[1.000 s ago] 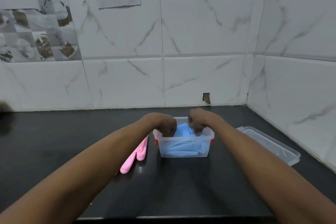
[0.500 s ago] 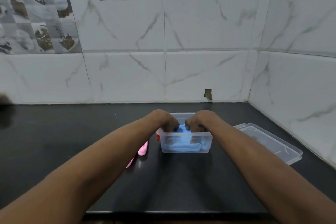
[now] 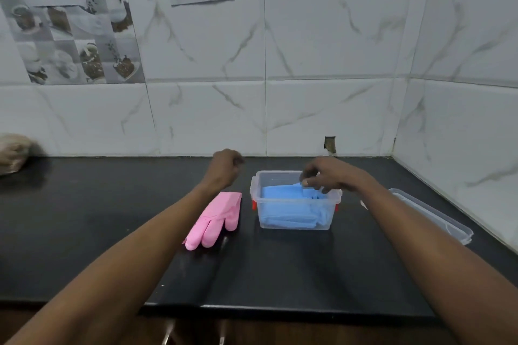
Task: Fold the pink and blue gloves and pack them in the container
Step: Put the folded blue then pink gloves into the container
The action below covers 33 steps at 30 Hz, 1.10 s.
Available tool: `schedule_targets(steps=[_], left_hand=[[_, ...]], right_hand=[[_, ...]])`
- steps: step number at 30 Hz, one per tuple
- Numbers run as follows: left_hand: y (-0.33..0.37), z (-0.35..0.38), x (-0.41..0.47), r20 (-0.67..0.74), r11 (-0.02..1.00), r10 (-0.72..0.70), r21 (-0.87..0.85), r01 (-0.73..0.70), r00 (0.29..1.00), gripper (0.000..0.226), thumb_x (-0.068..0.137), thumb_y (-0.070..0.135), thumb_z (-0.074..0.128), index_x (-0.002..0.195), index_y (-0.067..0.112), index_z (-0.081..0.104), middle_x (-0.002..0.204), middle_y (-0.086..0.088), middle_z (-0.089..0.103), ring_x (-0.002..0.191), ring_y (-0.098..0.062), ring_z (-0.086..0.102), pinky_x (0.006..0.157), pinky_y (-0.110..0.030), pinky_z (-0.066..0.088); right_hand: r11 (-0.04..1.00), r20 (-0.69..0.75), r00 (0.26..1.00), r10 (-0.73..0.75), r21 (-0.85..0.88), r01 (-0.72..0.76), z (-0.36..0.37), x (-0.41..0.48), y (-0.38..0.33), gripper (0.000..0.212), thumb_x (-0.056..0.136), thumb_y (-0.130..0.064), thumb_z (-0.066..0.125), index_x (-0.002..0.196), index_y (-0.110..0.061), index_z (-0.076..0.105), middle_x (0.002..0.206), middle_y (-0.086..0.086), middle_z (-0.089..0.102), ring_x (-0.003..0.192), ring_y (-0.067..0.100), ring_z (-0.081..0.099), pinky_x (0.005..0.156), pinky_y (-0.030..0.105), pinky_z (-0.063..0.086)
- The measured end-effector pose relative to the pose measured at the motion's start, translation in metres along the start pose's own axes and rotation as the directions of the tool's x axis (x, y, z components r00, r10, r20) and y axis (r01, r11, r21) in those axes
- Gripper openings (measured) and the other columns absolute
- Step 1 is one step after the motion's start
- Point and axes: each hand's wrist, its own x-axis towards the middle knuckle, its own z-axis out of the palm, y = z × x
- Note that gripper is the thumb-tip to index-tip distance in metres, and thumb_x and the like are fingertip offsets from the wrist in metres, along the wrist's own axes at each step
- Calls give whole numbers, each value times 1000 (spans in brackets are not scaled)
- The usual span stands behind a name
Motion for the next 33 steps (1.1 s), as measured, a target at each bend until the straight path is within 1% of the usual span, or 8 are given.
schedule_targets(steps=[4, 7, 16, 21, 24, 26, 28, 33], left_hand=[[-45, -18, -29, -29, 946, -309, 97, 310, 951, 10, 79, -3, 57, 76, -2, 67, 79, -22, 65, 79, -33, 62, 67, -33, 45], [-63, -21, -51, 36, 875, -464, 178, 451, 885, 17, 87, 5, 59, 97, -7, 67, 102, -23, 70, 98, -36, 66, 72, -35, 49], [-73, -18, -72, 102, 731, -682, 143, 668, 724, 49, 83, 45, 70, 112, 5, 64, 121, -14, 66, 112, -30, 62, 94, -36, 50], [-68, -24, -53, 313, 677, -728, 183, 713, 610, 43, 82, 29, 77, 112, 1, 66, 117, -9, 68, 104, -23, 65, 82, -31, 50], [-71, -30, -42, 431, 646, -737, 221, 731, 521, 47, 87, 26, 71, 125, 0, 61, 124, -12, 65, 116, -28, 61, 96, -37, 49], [-77, -33, -40, 489, 616, -738, 205, 761, 466, 44, 90, 26, 66, 123, -2, 58, 127, -15, 62, 120, -31, 59, 105, -44, 44], [-87, -35, -41, 546, 587, -714, 123, 801, 439, 36, 90, 21, 64, 117, -2, 56, 122, -17, 64, 120, -32, 58, 106, -45, 44], [-112, -33, -50, 640, 498, -546, -270, 824, 540, 25, 87, 0, 62, 111, -7, 61, 103, -20, 71, 96, -31, 68, 83, -40, 55]], right_hand=[[990, -5, 991, -131, -48, 130, 16, -31, -5, 28, 92, -47, 58, 91, -22, 72, 89, -10, 72, 77, 3, 65, 74, 24, 50], [975, -39, 987, -159, -162, 150, 42, -38, -4, 24, 89, -39, 63, 107, -24, 71, 108, -8, 69, 99, 11, 63, 86, 25, 46], [973, -139, 980, -145, -197, 117, 62, -46, 0, 12, 97, -29, 53, 96, -30, 65, 91, -6, 71, 89, 17, 62, 86, 38, 50], [969, -142, 978, -150, -217, 117, 64, -50, 2, 19, 92, -43, 59, 105, -30, 66, 106, -10, 67, 100, 14, 60, 88, 33, 48], [986, -227, 959, -168, -27, 166, 65, -53, 3, 20, 90, -48, 61, 100, -32, 69, 100, -15, 69, 93, 6, 62, 84, 17, 47], [973, -408, 900, -153, 99, 210, 59, -56, 6, 19, 92, -43, 60, 93, -28, 71, 90, -11, 72, 81, 5, 63, 71, 11, 44], [937, -620, 785, -20, 261, 231, 50, -60, 12, 24, 94, -38, 58, 95, -19, 73, 86, -5, 73, 78, 9, 65, 71, 19, 47], [770, -775, 472, 420, 579, 266, 33, -79, 38, 23, 95, -23, 52, 93, -10, 71, 88, 3, 74, 87, 18, 72, 81, 31, 54]])
